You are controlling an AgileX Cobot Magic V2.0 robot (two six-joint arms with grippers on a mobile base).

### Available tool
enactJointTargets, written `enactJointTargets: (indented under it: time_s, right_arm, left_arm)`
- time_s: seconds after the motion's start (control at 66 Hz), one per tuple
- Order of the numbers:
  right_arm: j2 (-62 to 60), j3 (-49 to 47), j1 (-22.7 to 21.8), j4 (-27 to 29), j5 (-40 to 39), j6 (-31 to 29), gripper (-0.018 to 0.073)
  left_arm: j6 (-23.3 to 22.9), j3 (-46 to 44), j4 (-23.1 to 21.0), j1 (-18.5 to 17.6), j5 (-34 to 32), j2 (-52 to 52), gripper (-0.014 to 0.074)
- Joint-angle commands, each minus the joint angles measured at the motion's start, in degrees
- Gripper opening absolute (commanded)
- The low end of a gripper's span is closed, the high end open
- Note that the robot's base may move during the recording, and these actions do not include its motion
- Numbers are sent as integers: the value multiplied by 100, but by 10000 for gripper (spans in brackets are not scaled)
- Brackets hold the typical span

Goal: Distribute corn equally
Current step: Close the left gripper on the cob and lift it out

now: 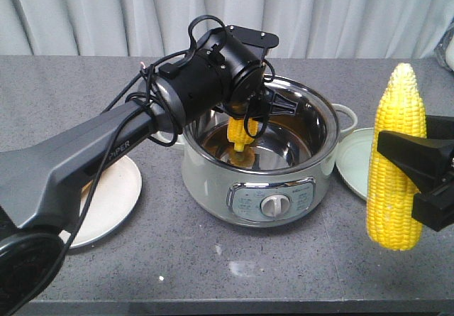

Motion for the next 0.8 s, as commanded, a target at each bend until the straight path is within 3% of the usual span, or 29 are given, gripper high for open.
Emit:
enactJointTargets:
  time_s: [0.0, 0.227, 0.409, 0.606, 0.788]
  right_arm:
    - [-23, -144, -14, 191, -272, -12, 194]
    - [-23, -144, -14, 191, -272, -12, 194]
    - [-23, -144, -14, 191, -272, -12, 194]
    - [-23, -144, -14, 191, -272, -12, 194]
    - [-23, -144, -14, 191, -272, -12, 194]
  left_arm:
    - [125, -186, 128, -28, -101, -654, 224]
    - [1042, -186, 128, -28, 995, -1219, 224]
    - [1631, -153, 71, -28, 1440, -1583, 225]
    - [1902, 518, -324, 138, 1129, -2230, 227]
    - [2156, 1790, -787, 356, 258, -3156, 227]
